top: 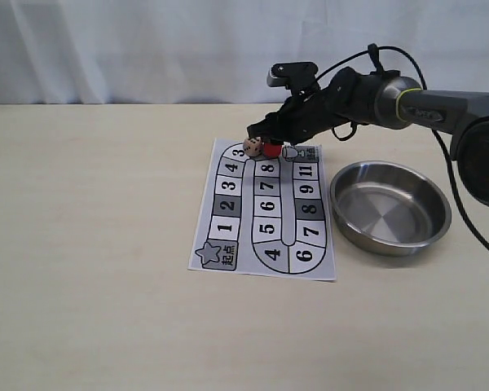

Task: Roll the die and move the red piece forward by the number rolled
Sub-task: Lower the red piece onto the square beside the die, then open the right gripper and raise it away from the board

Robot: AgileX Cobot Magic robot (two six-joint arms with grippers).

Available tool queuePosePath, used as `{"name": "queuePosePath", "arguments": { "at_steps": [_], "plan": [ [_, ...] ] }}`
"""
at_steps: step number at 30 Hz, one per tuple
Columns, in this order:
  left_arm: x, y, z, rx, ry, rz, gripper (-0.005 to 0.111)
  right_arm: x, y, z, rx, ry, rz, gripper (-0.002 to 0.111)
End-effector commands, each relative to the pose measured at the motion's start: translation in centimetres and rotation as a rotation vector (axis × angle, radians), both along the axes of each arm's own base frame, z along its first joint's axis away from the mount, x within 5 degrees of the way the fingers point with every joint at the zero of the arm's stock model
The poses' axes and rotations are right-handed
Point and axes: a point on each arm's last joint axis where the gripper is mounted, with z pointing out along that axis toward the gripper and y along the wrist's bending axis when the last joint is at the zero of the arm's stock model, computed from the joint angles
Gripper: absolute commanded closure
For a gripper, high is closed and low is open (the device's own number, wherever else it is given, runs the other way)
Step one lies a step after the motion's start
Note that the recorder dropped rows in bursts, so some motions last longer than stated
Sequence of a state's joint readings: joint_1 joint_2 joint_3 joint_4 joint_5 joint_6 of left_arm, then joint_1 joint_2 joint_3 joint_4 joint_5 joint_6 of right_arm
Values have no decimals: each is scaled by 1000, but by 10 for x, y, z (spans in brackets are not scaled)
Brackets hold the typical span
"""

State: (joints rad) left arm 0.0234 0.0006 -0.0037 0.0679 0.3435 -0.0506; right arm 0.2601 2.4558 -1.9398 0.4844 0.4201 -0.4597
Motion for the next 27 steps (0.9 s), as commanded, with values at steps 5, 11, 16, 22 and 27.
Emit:
{"name": "queuePosePath", "arguments": {
  "at_steps": [5,11,16,22,27],
  "plan": [
    [0,0,0,-6,-10,1,107,-1,24,0,-37,-108,52,104],
    [0,0,0,-6,-10,1,107,-2,27,0,-49,-115,66,104],
    [0,0,0,-6,-10,1,107,-1,26,-5,-56,-115,65,104],
    [0,0,0,-6,-10,1,107,0,25,-20,-51,-93,48,83],
    [0,0,0,-6,-10,1,107,0,25,-15,-33,-97,29,54]
  ]
}}
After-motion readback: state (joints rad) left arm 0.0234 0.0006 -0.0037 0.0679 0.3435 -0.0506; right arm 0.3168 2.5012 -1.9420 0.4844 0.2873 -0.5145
